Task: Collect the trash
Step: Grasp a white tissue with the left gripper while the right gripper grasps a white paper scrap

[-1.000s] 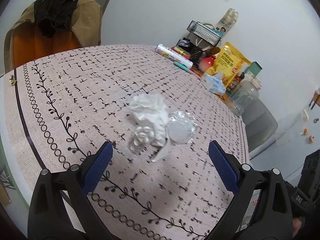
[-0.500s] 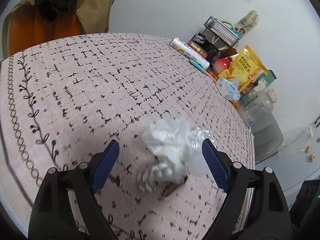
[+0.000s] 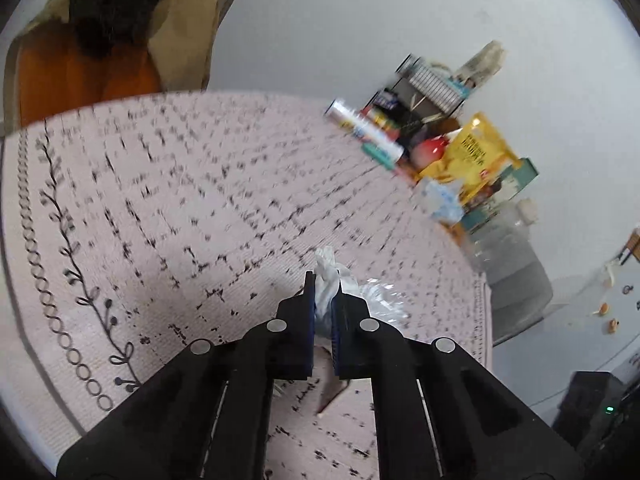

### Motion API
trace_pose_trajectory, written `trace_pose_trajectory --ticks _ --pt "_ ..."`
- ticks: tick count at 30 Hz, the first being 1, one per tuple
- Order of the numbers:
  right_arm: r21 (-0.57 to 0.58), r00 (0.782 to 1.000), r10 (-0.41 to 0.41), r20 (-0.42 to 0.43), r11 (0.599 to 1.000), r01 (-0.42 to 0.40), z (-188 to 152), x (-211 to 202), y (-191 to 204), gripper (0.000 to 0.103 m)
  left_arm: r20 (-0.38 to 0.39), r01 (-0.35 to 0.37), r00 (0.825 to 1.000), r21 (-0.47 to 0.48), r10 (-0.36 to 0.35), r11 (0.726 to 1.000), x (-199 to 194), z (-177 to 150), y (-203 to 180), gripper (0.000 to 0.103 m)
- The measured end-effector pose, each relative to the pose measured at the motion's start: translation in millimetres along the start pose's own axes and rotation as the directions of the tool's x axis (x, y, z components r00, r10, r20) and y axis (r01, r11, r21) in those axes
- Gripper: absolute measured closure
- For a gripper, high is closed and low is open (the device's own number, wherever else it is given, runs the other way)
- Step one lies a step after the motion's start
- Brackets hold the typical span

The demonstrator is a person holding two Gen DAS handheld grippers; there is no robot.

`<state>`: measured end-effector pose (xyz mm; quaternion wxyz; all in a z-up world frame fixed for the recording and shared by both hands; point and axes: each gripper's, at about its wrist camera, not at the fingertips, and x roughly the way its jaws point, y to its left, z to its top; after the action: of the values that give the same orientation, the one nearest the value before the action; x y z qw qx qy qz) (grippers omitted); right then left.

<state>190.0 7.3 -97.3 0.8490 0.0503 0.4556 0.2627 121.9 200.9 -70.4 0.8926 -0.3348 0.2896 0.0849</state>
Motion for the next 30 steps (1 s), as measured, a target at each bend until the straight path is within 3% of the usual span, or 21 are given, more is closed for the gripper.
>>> trace_pose_trajectory --ticks 8,17,20,22,23,26,30 --pt "-0.065 0.996 0.031 -0.08 0.997 -0.036 1.7 39.1 33.9 0.022 0.083 -0.019 0.996 0.007 0.018 1.0 -41.9 5.5 2.4 0.096" --pt "-0.103 0.991 -0.018 -0.132 0.995 0.005 7.5 85.3 55.9 0.033 0.109 -0.082 0.99 -0.074 0.09 0.994 -59.4 -7.8 33.5 0.096" --pt "-0.124 0.991 -0.041 -0.124 0.992 0.025 9.4 91.2 54.8 0.062 0.106 -0.086 0.99 -0.098 0.097 0.991 -61.8 -14.4 41.3 0.096" --pt "-0.089 0.99 0.009 -0.139 0.996 -0.021 10.2 89.1 48.8 0.088 0.106 -0.084 0.99 -0.112 0.096 0.99 -63.6 -19.2 44.0 0.096" --pt "-0.082 0.99 0.011 -0.138 0.996 -0.023 9.8 85.6 47.8 0.093 0.104 -0.08 0.99 -0.118 0.092 0.99 -64.1 -21.5 44.0 0.096" --pt "-0.059 0.988 0.049 -0.146 0.997 -0.059 5.9 71.3 41.9 0.097 0.095 -0.046 0.994 -0.155 0.061 0.987 -68.9 -27.5 42.1 0.096" --pt "-0.029 0.987 0.097 -0.131 0.994 -0.102 -0.8 45.3 33.5 0.098 0.11 -0.032 0.993 -0.125 0.046 0.992 -74.3 -32.3 20.5 0.096"
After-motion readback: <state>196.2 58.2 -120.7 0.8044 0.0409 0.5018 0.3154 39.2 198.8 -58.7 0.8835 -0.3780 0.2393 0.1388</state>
